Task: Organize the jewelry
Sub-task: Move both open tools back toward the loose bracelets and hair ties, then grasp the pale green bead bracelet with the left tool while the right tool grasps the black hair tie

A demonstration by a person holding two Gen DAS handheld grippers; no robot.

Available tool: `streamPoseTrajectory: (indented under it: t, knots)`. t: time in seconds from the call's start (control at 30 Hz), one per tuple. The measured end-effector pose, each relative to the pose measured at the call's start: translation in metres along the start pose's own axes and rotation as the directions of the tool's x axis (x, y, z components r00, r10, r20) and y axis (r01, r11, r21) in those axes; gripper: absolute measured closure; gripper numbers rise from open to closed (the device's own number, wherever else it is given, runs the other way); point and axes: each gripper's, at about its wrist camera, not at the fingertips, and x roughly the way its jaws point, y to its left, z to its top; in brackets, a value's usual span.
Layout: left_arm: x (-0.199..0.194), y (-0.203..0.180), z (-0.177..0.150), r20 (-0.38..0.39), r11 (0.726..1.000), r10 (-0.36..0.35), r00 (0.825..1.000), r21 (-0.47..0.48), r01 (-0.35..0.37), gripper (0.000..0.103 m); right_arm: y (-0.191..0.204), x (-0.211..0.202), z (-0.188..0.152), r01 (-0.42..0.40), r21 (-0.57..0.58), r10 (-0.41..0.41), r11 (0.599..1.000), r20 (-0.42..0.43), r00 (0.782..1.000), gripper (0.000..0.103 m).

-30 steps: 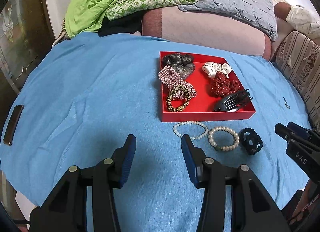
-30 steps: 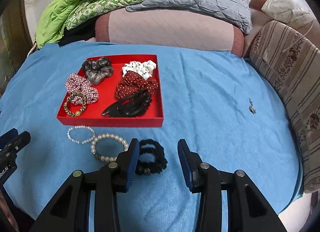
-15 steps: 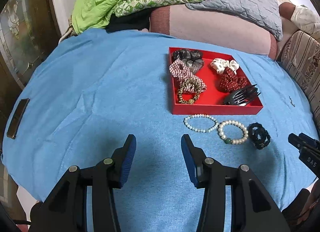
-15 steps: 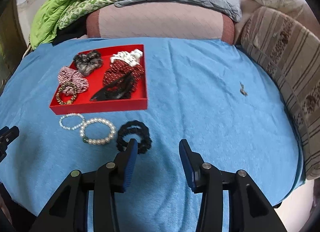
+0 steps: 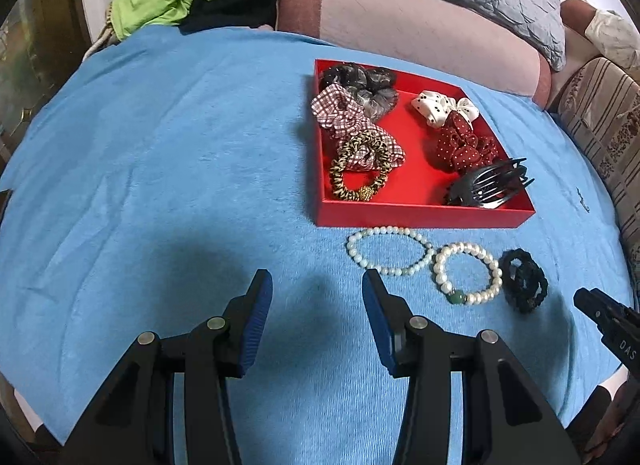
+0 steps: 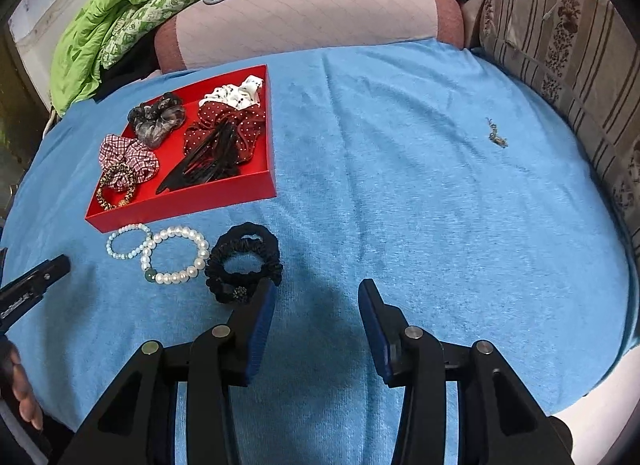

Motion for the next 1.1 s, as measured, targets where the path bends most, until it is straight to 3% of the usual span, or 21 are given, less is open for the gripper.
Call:
streamPoseTrajectory:
  t: [0.3,0.47,0.83,0.93,1.0,1.1]
  knots:
    - [0.026,-0.005,0.012,-0.019,1.0,-0.015,1.0,0.002,0.015,0.058,-0.015,0.007,0.008,-0.077,0.043,0.076,0.996,0.031,0.997,0.056]
    - [0.043,-0.012,0.016,-0.041,1.0,-0.019,0.999,0.012,0.019,0.058,-0.011,0.026,0.008,-0.126,0.047,0.126,0.991,-0.005,0.992,0.056]
    - [0.063,-0.025,0.021,-0.037,0.998,-0.026,0.999,0.05,0.028,0.059,0.002,0.053,0.008,-0.129,0.021,0.13,0.991,-0.035,0.991,0.058]
    - [0.064,-0.029,0.02,-0.025,0.997,0.01,1.0,0.078,-0.008,0.075,0.002,0.055,0.007,-0.12,0.019,0.12,0.993,-0.034,0.992,0.068]
    - [0.063,-0.031,0.018,-0.022,0.995,0.015,1.0,0.099,-0.013,0.097,0.001,0.055,0.008,-0.115,0.02,0.115,0.993,-0.031,0.993,0.076]
    - [0.06,-0.034,0.018,-0.032,0.994,0.024,0.999,0.111,-0.02,0.097,-0.002,0.055,0.008,-0.113,0.028,0.114,0.993,-0.029,0.993,0.091]
